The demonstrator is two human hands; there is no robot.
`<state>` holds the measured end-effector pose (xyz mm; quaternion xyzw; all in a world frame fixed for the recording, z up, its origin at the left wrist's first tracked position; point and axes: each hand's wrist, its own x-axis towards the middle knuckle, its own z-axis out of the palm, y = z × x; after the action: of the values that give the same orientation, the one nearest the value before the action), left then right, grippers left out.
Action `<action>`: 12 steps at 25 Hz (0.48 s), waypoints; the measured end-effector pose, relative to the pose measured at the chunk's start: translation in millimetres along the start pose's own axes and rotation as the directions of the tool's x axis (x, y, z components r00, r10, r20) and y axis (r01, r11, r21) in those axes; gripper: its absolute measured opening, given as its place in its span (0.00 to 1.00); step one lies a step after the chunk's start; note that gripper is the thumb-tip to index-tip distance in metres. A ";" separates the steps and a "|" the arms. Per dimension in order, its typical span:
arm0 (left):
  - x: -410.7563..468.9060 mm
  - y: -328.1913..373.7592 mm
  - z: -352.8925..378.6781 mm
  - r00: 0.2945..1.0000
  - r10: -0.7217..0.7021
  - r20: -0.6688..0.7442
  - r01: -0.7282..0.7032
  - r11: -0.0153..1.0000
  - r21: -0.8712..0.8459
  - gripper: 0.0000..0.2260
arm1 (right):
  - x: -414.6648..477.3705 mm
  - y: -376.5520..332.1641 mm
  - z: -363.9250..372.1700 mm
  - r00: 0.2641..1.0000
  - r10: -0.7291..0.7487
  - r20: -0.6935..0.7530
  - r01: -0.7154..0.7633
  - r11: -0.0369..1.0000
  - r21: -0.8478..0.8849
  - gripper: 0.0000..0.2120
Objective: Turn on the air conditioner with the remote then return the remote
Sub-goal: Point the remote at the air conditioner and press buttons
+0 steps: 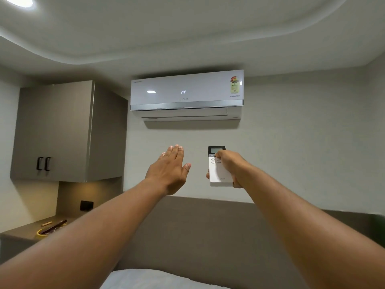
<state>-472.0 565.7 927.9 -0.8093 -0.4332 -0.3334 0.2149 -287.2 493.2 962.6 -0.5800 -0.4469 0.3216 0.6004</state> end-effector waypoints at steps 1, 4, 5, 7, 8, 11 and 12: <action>0.1 0.7 0.7 1.000 0.000 0.000 0.000 1.000 -0.002 0.30 | -1.0 -0.3 -1.0 1.000 -0.003 0.005 0.003 1.000 -0.003 0.15; -0.9 2.5 1.3 1.000 0.001 -0.007 -0.001 1.000 -0.003 0.30 | -4.4 -2.6 -2.3 0.999 -0.012 0.047 0.012 1.000 0.004 0.14; -1.0 2.8 1.1 1.000 0.000 -0.009 -0.001 1.000 -0.001 0.30 | -5.6 -3.4 -2.0 0.998 -0.012 0.067 0.012 1.000 0.011 0.13; -1.9 3.2 0.4 1.000 -0.004 -0.010 0.004 1.000 -0.002 0.30 | -7.9 -5.0 -0.6 0.996 -0.013 0.092 0.012 1.000 0.014 0.11; -2.8 3.2 -0.4 1.000 -0.006 -0.010 0.005 1.000 -0.004 0.30 | -8.7 -5.5 0.2 0.995 -0.016 0.094 0.014 1.000 0.014 0.11; -5.8 4.4 -2.9 1.000 -0.001 -0.004 0.001 1.000 -0.011 0.30 | -10.8 -6.9 0.8 0.996 -0.017 0.084 0.016 1.000 0.016 0.11; -7.0 4.9 -3.9 1.000 -0.001 -0.001 0.001 1.000 -0.011 0.30 | -11.8 -7.2 0.5 0.997 -0.014 0.082 0.013 1.000 0.015 0.11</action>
<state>-472.0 556.7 925.2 -0.8101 -0.4316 -0.3363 0.2106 -293.2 481.9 967.7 -0.5591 -0.4727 0.3443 0.5877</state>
